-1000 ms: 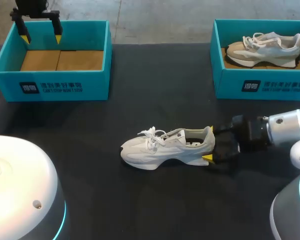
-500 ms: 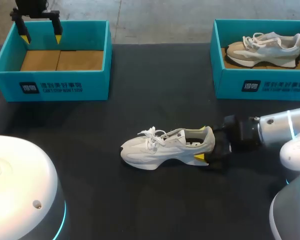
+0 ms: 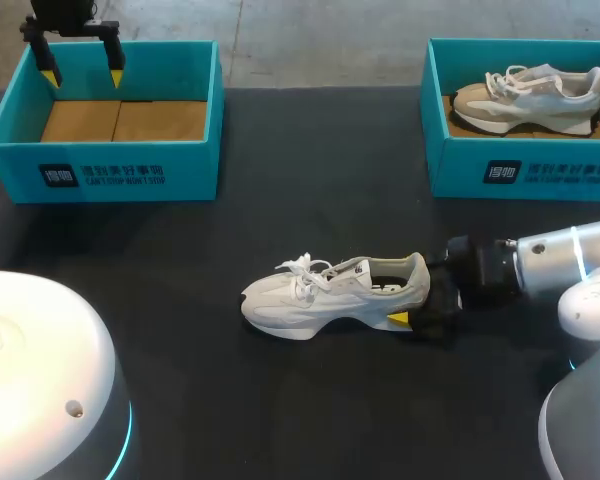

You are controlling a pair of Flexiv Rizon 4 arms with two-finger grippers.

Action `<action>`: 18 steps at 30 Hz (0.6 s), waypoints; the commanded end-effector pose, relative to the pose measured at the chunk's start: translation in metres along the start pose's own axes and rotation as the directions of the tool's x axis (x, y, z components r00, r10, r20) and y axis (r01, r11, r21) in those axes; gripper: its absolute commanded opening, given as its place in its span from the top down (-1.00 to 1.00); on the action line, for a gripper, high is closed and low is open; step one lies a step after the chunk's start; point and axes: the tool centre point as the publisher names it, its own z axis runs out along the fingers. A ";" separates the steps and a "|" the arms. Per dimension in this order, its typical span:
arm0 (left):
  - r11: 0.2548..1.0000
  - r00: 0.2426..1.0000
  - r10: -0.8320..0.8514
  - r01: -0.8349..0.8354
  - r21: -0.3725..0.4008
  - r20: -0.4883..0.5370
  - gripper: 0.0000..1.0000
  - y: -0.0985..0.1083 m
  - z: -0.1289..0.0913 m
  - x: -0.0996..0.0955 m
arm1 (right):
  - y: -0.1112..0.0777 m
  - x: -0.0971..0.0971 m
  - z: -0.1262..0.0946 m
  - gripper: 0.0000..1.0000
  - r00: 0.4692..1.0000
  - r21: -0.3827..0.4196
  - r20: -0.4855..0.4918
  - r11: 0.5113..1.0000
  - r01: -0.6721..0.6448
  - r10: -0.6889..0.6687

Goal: Take the shoe out of the shoebox, open the shoe tongue, remove and reinsert the insole, then place the shoe into the shoebox

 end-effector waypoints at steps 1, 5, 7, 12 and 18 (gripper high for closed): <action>1.000 1.000 0.000 0.000 0.001 -0.001 -1.00 0.000 0.000 0.000 | -0.001 0.000 0.000 -0.80 1.000 -0.005 -0.003 1.000 0.000 0.000; 1.000 1.000 0.000 0.000 0.001 -0.001 -1.00 0.000 0.000 0.000 | -0.001 0.001 0.001 0.95 1.000 -0.010 -0.004 1.000 0.004 -0.004; 1.000 1.000 0.000 0.000 0.001 -0.001 -1.00 0.000 0.000 0.000 | -0.001 0.002 0.001 1.00 1.000 -0.013 -0.004 1.000 0.008 -0.008; 1.000 1.000 0.000 0.000 0.001 -0.001 -1.00 0.000 0.000 0.000 | 0.001 0.003 0.000 1.00 1.000 -0.015 -0.001 1.000 0.014 -0.014; 1.000 1.000 0.000 0.000 0.001 -0.001 -1.00 0.000 0.000 0.000 | 0.003 0.005 -0.001 1.00 1.000 -0.014 0.004 1.000 0.016 -0.016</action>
